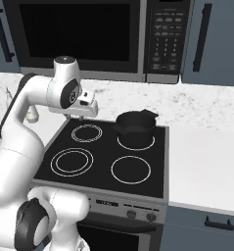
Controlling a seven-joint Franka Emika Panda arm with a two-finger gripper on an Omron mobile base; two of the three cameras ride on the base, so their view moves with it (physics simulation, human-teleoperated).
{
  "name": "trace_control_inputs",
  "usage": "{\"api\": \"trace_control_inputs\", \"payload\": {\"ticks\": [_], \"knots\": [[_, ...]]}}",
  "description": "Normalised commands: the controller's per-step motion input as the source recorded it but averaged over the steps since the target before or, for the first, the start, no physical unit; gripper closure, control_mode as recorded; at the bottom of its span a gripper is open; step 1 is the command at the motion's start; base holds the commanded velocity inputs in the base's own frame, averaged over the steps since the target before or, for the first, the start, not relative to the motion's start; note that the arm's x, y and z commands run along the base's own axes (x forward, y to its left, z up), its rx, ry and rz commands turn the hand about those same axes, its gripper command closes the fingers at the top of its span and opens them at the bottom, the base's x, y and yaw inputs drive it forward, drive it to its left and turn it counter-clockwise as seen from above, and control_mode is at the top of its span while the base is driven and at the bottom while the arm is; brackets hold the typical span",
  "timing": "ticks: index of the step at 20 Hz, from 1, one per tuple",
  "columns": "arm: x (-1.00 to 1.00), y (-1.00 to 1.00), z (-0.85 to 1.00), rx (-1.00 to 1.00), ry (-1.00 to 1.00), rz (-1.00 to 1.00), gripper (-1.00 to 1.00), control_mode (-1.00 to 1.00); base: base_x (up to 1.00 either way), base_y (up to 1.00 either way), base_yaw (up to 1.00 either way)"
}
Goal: Pick the kettle from the counter and place it on a stove burner. Then turn the burner on.
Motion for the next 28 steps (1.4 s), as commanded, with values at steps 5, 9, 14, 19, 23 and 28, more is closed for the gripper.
{"api": "trace_control_inputs", "payload": {"ticks": [5, 9, 14, 19, 23, 28], "knots": [[0.0, 0.03, -0.01, 0.0, 0.0, 0.0, -1.0, -1.0, 0.0, 0.0, 0.0], [-0.34, 0.53, 0.0, 0.0, -0.13, 0.03, -1.0, -1.0, 0.0, 0.0, 0.0], [-0.64, 0.74, -0.06, 0.0, -0.15, 0.16, -1.0, -1.0, 0.0, 0.0, 0.0], [-0.39, 0.75, -0.02, 0.0, -0.15, 0.2, -1.0, -1.0, 0.0, 0.0, 0.0], [0.0, 0.84, 0.0, 0.0, -0.06, 0.25, -1.0, -1.0, 0.0, 0.0, 0.0], [0.05, 0.84, 0.0, 0.0, -0.01, 0.3, -1.0, -1.0, 0.0, 0.0, 0.0]]}}
